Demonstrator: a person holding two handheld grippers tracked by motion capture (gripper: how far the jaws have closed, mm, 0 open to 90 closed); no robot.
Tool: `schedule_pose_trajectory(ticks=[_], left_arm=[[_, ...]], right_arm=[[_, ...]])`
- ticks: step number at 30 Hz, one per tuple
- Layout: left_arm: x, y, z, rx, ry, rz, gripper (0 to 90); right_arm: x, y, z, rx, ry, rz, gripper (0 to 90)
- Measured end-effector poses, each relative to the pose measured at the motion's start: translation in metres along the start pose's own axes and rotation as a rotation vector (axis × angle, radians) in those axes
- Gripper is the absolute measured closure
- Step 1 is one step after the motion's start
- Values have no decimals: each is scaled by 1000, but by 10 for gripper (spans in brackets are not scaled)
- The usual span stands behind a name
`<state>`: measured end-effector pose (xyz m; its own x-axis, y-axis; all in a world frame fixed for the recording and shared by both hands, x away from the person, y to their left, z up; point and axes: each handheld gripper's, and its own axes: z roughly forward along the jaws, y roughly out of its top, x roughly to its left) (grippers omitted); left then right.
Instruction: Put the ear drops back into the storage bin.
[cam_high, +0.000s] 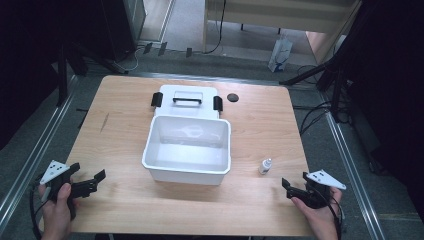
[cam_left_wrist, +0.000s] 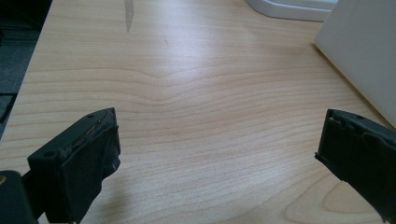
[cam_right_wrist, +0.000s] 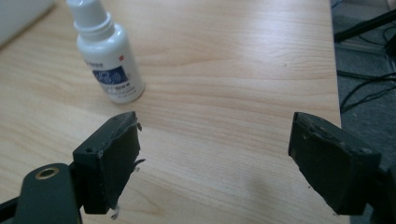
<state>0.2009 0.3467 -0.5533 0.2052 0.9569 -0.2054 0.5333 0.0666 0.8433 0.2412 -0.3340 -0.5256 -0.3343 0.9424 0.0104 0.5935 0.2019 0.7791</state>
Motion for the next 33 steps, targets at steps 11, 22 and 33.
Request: schedule_pose_trajectory(ticks=[11,22,33], left_arm=[[-1,0,0,8,2,7,1],[0,0,1,7,-3,2,1],[0,1,1,11,-3,2,1]], right_arm=[[27,62,18,458,22,-346,298],[49,97,49,779,46,-382,351],[60,138,54,761,110,-333,455]])
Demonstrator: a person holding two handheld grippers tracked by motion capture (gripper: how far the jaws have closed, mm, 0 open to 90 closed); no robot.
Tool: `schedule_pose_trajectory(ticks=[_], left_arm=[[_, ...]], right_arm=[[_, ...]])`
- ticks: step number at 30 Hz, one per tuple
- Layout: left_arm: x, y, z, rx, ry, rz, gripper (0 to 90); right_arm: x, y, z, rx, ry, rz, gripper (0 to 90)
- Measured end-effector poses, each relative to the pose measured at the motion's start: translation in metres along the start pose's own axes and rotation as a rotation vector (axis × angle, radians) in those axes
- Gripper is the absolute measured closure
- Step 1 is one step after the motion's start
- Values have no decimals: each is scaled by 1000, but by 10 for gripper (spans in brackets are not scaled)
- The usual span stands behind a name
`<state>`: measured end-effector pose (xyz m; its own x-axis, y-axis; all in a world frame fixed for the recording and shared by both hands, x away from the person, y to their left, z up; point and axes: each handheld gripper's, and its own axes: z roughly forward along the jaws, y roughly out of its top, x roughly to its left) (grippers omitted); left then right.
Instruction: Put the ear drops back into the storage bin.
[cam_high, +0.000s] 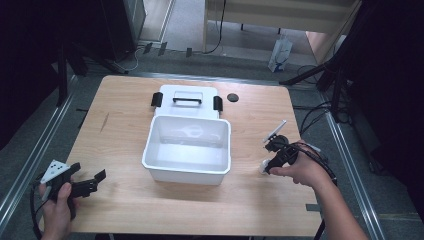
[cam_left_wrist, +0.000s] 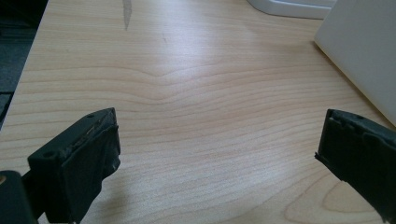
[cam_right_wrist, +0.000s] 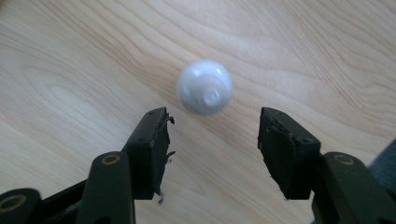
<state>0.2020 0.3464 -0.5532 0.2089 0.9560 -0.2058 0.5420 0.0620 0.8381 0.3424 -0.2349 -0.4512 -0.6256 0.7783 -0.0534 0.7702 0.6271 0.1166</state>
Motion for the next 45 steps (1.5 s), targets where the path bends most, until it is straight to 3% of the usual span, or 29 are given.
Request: schedule_pose_trajectory(ticks=[7,11,20,26,36,45], left_arm=[[0,0,0,-1,-3,0,1],[0,0,0,0,-4,-1,1],[0,0,0,0,-2,1,1],[0,0,0,-1,-3,1,1],[-2,-1,-2,-33,26,11,1],[-7,-2,-2,-47,58,51,1]], right_arm=[[3,12,3,22,13,17,598],[0,16,0,4,40,37,671],[1,20,3,12,18,31,718],[3,21,-2,0,8,-5,723],[19,35,-45,-45,20,-73,723],[35,55,-91,-94,21,-139,723]])
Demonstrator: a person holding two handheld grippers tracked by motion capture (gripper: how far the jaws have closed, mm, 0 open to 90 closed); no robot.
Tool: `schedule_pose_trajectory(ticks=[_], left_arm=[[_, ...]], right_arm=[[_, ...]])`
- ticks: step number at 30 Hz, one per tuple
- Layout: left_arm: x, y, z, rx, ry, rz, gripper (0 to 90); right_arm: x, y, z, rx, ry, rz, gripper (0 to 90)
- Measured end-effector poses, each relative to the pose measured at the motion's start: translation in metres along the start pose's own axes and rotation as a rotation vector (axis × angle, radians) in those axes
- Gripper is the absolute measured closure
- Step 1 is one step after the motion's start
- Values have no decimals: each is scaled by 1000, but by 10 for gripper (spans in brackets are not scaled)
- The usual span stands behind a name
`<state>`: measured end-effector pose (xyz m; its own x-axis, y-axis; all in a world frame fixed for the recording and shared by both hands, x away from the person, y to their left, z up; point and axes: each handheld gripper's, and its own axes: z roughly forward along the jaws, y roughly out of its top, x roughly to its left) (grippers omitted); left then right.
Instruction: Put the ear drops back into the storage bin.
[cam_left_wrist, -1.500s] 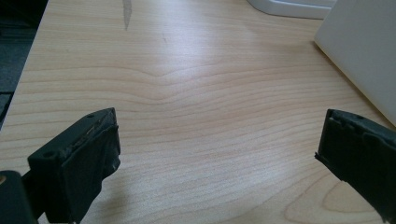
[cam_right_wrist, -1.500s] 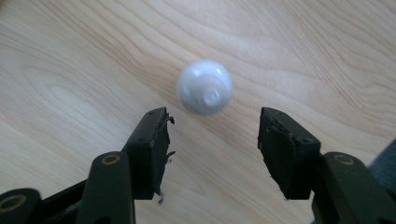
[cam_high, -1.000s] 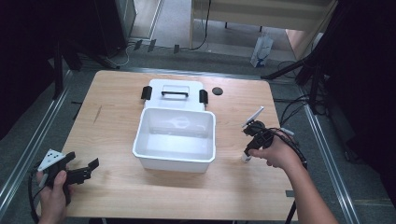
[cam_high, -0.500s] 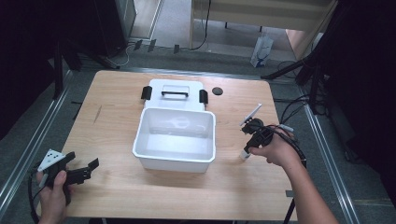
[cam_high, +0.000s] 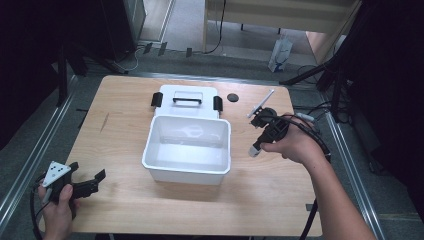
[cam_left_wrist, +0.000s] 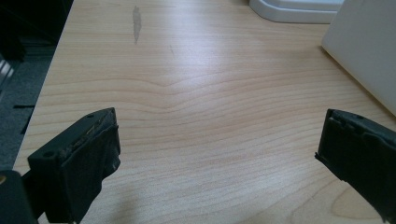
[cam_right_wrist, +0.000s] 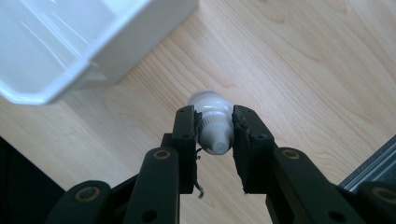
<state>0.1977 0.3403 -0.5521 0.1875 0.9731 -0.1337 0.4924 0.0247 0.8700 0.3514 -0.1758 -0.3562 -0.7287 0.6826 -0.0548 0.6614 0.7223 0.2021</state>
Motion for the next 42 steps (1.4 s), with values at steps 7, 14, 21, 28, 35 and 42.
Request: schedule_pose_trajectory(ticks=[7,14,21,28,35,42], left_arm=[[-1,0,0,1,15,10,1],[-1,0,0,0,7,2,1],[0,0,0,0,0,-1,1],[1,0,0,3,-3,-2,1],[1,0,0,4,-5,-2,1],[1,0,0,5,-6,-1,0]], right_arm=[[15,23,-29,-57,8,-32,723],[32,41,-38,-78,13,-72,723],[45,51,-38,-90,26,-117,723],[54,59,-31,-80,27,-163,722],[58,62,-21,-101,27,-215,722],[61,65,-7,-92,19,-258,721]])
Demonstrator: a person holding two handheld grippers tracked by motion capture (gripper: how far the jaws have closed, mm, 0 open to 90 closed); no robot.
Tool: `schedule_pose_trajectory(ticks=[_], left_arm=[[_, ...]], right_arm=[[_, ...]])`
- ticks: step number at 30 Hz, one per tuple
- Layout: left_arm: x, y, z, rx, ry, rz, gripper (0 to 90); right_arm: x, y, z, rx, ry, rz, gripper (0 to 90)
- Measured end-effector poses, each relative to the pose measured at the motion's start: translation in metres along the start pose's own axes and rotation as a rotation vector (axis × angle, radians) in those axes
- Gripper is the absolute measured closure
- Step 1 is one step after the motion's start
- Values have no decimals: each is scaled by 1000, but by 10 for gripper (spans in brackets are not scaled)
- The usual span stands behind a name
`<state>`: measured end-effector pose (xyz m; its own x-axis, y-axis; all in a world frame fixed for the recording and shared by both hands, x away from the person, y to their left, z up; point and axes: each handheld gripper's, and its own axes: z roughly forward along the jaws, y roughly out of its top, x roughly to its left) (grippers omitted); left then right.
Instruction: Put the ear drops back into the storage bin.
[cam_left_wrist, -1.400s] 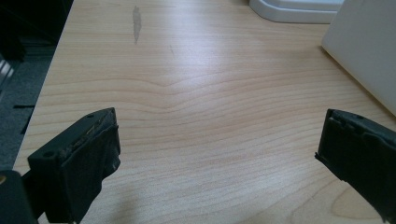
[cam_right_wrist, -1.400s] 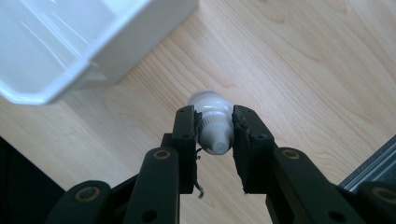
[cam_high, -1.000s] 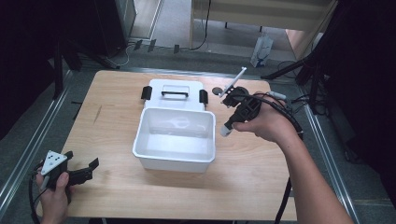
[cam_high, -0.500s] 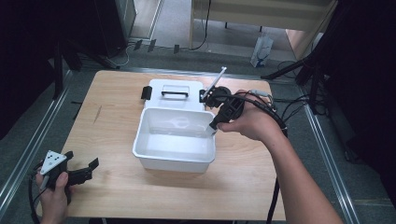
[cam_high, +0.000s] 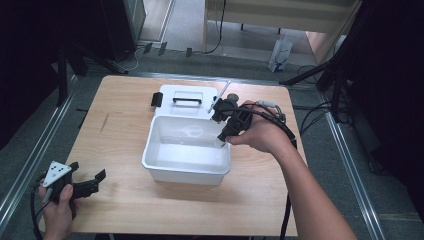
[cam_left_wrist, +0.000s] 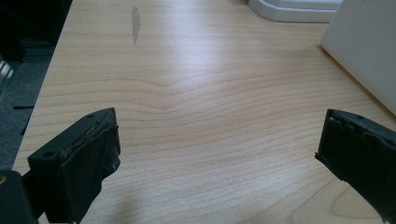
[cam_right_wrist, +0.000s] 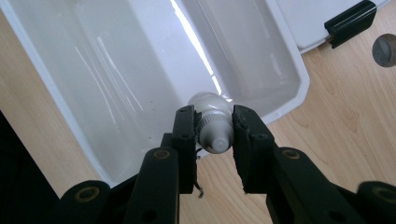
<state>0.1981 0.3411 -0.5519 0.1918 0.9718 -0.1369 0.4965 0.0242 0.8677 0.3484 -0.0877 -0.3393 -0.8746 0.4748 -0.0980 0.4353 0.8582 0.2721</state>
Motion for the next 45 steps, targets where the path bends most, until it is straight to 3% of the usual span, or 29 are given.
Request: schedule_pose_trajectory(ticks=[11,17,24,31,36,45], left_arm=[[0,0,0,0,-1,-1,1],[0,0,0,0,0,-1,1],[0,0,0,0,-1,-4,1],[0,0,0,1,-2,-4,1],[0,0,0,1,-2,-4,1],[0,0,0,2,-3,-5,1]], right_arm=[[-2,-4,21,23,-8,-29,721],[0,-6,31,32,-9,-70,720],[4,-6,50,71,-10,-129,720],[7,-6,64,105,18,-128,720],[11,-5,79,141,-8,-179,719],[13,-4,95,185,-17,-206,720]])
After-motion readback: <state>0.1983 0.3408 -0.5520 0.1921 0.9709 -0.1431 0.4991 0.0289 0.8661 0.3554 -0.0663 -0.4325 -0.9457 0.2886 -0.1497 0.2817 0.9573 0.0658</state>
